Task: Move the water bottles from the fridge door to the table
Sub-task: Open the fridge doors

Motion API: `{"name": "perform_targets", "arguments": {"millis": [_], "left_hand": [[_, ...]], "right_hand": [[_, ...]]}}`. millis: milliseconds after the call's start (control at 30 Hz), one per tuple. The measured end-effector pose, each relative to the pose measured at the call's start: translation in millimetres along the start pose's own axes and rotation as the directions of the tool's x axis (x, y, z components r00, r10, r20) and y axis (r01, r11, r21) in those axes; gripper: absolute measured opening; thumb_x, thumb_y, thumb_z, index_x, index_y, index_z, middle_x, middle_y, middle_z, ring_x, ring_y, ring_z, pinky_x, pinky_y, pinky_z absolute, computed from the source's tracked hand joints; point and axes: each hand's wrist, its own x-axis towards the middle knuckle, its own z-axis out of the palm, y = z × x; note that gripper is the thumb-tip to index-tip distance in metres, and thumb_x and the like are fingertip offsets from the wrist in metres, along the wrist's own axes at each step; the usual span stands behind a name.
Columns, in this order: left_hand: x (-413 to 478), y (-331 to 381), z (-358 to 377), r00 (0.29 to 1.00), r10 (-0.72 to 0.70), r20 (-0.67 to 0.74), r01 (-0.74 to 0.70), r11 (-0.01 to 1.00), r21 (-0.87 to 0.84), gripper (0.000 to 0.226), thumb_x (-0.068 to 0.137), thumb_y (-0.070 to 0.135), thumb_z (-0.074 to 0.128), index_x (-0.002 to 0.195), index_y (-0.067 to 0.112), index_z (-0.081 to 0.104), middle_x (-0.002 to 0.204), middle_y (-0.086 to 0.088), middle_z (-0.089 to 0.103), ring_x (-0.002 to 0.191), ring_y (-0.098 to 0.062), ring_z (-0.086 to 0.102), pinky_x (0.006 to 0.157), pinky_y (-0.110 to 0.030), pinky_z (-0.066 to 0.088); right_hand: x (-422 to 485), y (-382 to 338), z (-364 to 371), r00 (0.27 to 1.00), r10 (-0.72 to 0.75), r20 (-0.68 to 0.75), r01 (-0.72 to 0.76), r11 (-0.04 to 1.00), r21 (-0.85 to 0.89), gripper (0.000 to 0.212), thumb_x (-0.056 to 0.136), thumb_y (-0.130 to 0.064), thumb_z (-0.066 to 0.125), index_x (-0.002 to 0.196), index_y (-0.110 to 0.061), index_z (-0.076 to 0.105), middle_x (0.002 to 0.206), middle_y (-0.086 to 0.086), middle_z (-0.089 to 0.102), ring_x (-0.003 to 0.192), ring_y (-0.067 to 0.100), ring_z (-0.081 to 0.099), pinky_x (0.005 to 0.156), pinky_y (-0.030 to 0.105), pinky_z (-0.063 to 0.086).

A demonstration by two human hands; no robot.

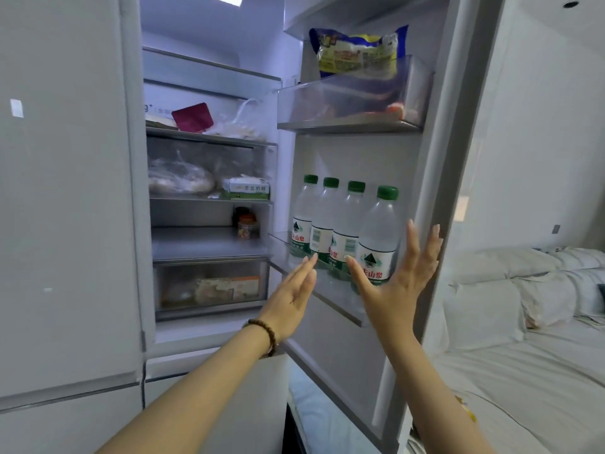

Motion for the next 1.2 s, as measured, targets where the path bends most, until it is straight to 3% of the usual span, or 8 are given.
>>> {"name": "perform_targets", "arguments": {"millis": [133,233,400,567,733,967,1100,1200], "left_hand": [[-20.4,-52.4,-59.7,0.979,-0.114,-0.166,0.123,0.992,0.041,0.074,0.077,0.077,0.016,0.143,0.042,0.018,0.156,0.012,0.014,0.142,-0.005,0.012,0.114,-0.032,0.012],[-49.4,-105.6,-113.8,0.917,-0.184,-0.353,0.256,0.952,0.169,0.065,0.087,0.066,0.020,0.145,0.038,0.016,0.157,0.009,0.011,0.144,-0.011,0.011,0.115,-0.032,0.013],[-84.9,-187.9,-200.8,0.803,-0.307,-0.511,0.552,0.707,0.441,0.067,0.093,0.053,0.023,0.146,0.031,-0.009,0.157,0.002,-0.014,0.145,-0.021,-0.005,0.118,-0.042,0.002],[-77.6,-260.5,-265.6,0.805,-0.236,-0.545,0.566,0.584,0.582,0.078,0.078,0.073,0.007,0.138,0.033,-0.023,0.152,0.004,-0.025,0.144,-0.024,-0.016,0.115,-0.047,-0.006],[-58.8,-330.8,-295.2,0.839,0.000,-0.545,0.480,0.475,0.738,0.075,0.084,0.069,0.009,0.146,0.032,-0.010,0.155,0.001,-0.023,0.143,-0.028,-0.012,0.114,-0.051,-0.006],[-48.8,-372.4,-297.4,0.839,0.158,-0.520,0.425,0.406,0.809,0.087,0.080,0.076,0.012,0.147,0.025,-0.011,0.153,-0.006,-0.028,0.140,-0.030,-0.024,0.109,-0.054,-0.015],[-47.4,-377.8,-295.2,0.832,0.156,-0.532,0.433,0.417,0.799,0.092,0.077,0.079,0.012,0.146,0.025,-0.014,0.152,-0.006,-0.031,0.139,-0.031,-0.027,0.108,-0.056,-0.014],[-49.0,-374.5,-294.2,0.837,0.131,-0.531,0.438,0.418,0.795,0.095,0.075,0.081,0.014,0.146,0.025,-0.015,0.151,-0.005,-0.033,0.139,-0.030,-0.029,0.108,-0.057,-0.015]], "right_hand": [[-25.8,-58.8,46.4,0.985,-0.148,0.090,0.115,0.947,0.299,0.068,0.083,-0.037,0.065,0.140,-0.023,0.030,0.157,0.004,0.014,0.146,0.010,0.012,0.117,0.024,0.016],[-64.0,-87.5,97.2,0.922,-0.022,0.386,-0.199,0.829,0.523,0.056,0.089,-0.029,0.061,0.138,-0.028,0.035,0.154,-0.007,0.025,0.141,0.001,0.022,0.113,0.016,0.021],[-143.3,-95.2,214.9,0.427,0.344,0.837,-0.834,0.507,0.217,0.060,0.087,-0.046,0.057,0.139,-0.028,0.034,0.147,-0.004,0.035,0.135,0.016,0.036,0.110,0.035,0.033],[-230.7,-107.5,318.2,0.081,0.418,0.905,-0.956,0.290,-0.048,0.067,0.085,-0.053,0.055,0.139,-0.022,0.032,0.148,0.004,0.035,0.132,0.024,0.040,0.109,0.044,0.036],[-287.4,-113.5,403.0,-0.243,0.395,0.886,-0.969,-0.049,-0.244,0.073,0.087,-0.057,0.049,0.145,-0.016,0.028,0.148,0.009,0.036,0.137,0.029,0.034,0.110,0.046,0.031],[-343.9,-115.7,461.2,-0.303,0.409,0.861,-0.947,-0.233,-0.223,0.094,0.062,-0.074,0.059,0.135,-0.017,0.047,0.130,0.005,0.056,0.122,0.027,0.048,0.109,0.040,0.035],[-353.7,-109.6,472.4,-0.346,0.370,0.862,-0.907,-0.369,-0.206,0.097,0.055,-0.072,0.067,0.130,-0.012,0.053,0.121,0.008,0.061,0.096,0.022,0.058,0.088,0.036,0.048],[-361.9,-105.2,475.2,-0.337,0.362,0.869,-0.892,-0.419,-0.171,0.088,0.065,-0.069,0.064,0.130,-0.012,0.051,0.125,0.012,0.060,0.114,0.028,0.056,0.099,0.039,0.044]]}}
